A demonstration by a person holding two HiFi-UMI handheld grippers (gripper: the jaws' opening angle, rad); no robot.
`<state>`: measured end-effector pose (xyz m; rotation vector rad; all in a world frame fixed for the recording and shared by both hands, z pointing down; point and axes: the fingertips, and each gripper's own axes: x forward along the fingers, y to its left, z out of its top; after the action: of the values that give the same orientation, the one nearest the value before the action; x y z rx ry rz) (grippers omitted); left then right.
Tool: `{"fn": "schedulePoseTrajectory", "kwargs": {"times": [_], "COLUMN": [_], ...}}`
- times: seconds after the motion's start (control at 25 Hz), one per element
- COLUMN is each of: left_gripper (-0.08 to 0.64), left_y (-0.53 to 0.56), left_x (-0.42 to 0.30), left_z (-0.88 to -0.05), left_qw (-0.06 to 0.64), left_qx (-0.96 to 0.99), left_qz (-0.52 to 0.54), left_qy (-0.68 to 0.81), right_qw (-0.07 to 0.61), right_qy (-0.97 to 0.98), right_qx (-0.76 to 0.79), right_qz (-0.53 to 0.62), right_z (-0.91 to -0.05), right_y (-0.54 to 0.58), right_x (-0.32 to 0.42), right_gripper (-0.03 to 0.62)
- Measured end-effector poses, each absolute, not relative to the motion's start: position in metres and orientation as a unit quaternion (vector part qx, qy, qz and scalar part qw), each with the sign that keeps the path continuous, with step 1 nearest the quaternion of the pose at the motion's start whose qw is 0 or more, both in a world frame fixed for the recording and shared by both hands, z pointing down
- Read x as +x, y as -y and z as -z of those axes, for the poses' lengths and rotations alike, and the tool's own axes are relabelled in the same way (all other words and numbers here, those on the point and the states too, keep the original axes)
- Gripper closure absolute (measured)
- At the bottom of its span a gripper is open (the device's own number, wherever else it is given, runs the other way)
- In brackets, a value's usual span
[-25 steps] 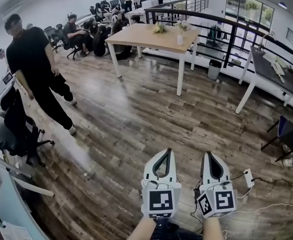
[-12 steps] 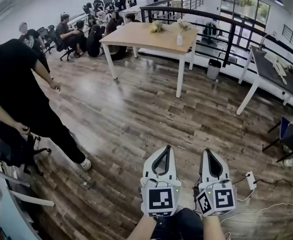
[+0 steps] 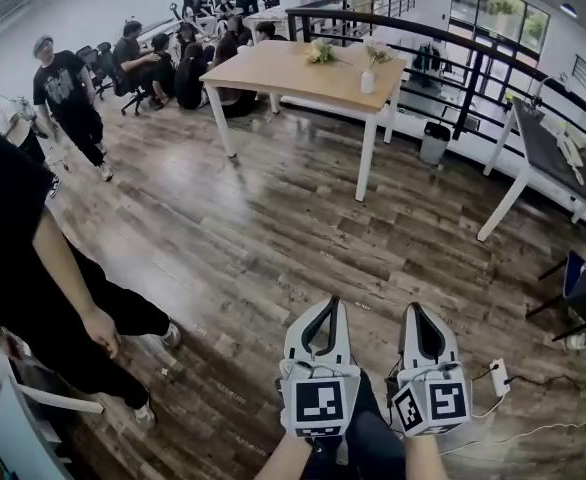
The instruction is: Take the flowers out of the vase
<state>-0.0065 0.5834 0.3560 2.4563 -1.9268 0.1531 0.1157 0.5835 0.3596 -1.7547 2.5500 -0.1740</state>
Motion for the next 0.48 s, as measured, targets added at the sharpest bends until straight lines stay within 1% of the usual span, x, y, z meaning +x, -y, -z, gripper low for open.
{"fn": "schedulePoseTrajectory", "kwargs": {"times": [0.2,0.48], "left_gripper": [0.526,0.526], "left_y": [-0.533,-0.459], "left_x": [-0.008,0.007], "left_z": [-0.357,-0.352], "left_qw": [-0.005,0.002], "left_qx": [0.774,0.762], "left_qz": [-0.051,-0.051], "left_qy": [0.631,0.645], "right_qw": [0.025,0.027], "right_qy": [-0.832,-0.845], "right_qx": [-0.551,-0.532], "right_qz": [0.056,0.051], "right_z": [-0.36,-0.353], "right_y": [-0.53,-0.449], "right_x": [0.115,0.127], "right_gripper": [0.595,0.595]}}
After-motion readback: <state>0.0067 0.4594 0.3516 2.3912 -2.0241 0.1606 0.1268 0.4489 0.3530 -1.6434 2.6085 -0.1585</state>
